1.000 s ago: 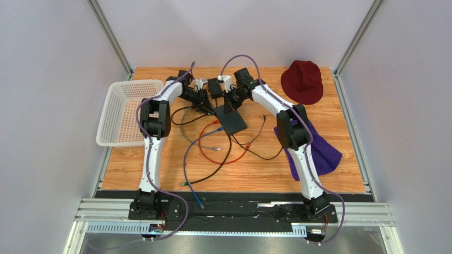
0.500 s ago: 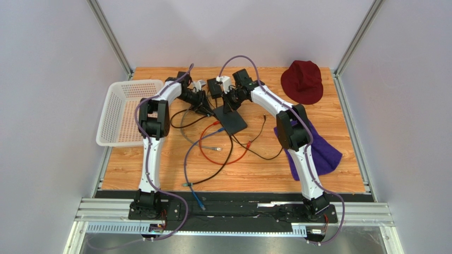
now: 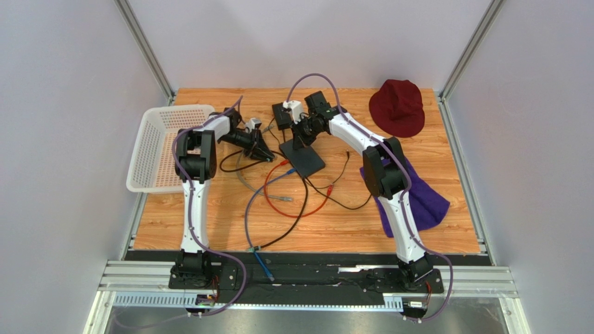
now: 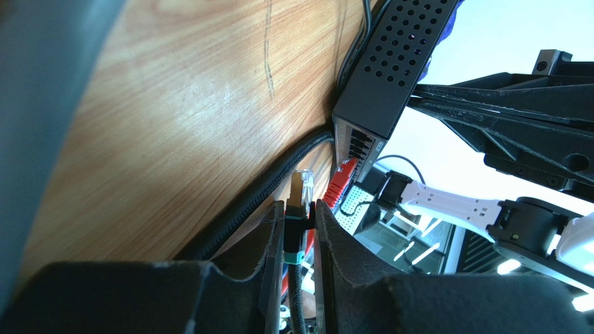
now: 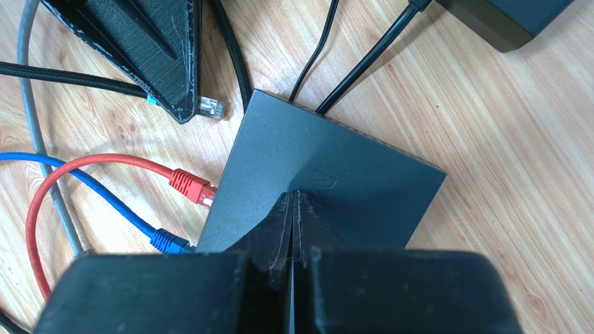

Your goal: Pull the plug from the switch port

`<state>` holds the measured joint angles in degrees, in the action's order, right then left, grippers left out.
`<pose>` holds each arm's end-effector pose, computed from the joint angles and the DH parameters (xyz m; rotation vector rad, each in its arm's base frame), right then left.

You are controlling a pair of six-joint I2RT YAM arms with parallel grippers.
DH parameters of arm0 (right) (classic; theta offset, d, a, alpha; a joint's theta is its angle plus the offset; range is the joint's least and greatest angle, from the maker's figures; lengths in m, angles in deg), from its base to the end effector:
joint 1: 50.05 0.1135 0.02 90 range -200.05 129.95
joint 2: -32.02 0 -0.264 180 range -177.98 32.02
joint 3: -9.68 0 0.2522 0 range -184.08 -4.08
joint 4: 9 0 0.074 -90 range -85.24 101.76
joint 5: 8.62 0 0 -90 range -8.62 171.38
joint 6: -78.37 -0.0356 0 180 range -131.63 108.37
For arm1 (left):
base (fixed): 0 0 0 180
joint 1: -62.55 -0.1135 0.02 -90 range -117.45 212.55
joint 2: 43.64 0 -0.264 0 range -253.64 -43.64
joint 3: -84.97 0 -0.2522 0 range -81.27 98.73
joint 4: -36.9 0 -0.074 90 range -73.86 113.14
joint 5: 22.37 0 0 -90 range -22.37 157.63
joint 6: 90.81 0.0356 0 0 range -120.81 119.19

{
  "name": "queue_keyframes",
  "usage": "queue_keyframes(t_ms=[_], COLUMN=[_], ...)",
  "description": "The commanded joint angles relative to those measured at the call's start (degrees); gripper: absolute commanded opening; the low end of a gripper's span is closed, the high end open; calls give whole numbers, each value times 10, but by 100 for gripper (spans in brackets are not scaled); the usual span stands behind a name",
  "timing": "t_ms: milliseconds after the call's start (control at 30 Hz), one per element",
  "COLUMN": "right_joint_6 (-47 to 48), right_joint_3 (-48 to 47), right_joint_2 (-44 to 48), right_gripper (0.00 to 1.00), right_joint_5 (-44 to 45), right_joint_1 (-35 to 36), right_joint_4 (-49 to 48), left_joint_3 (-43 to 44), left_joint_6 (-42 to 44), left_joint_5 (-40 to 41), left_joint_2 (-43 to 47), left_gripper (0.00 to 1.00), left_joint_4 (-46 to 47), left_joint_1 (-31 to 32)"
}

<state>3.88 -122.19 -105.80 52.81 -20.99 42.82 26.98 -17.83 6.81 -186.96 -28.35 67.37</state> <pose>0.4486 0.2687 0.1756 -1.1402 2.2876 0.7314 0.4679 -0.0706 0.0884 0.2301 -2.5833 1.5092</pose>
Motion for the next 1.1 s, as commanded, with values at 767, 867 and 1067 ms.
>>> queue_keyframes(t_ms=[767,867,1067], right_joint_6=[-62,-73,-72], right_joint_3=[-84,-115,-108], right_joint_2=[-13,-4,19], right_gripper=[3,8,19], right_joint_5=[-7,-18,-36], right_joint_1=[-21,-30,-36], right_joint_4=[68,58,51], left_joint_3=[407,438,354], left_joint_6=[197,173,182], left_joint_5=[184,219,255], left_joint_2=[149,184,262], left_gripper=[0,0,0], left_joint_4=[-124,-10,263], left_joint_1=[19,14,20])
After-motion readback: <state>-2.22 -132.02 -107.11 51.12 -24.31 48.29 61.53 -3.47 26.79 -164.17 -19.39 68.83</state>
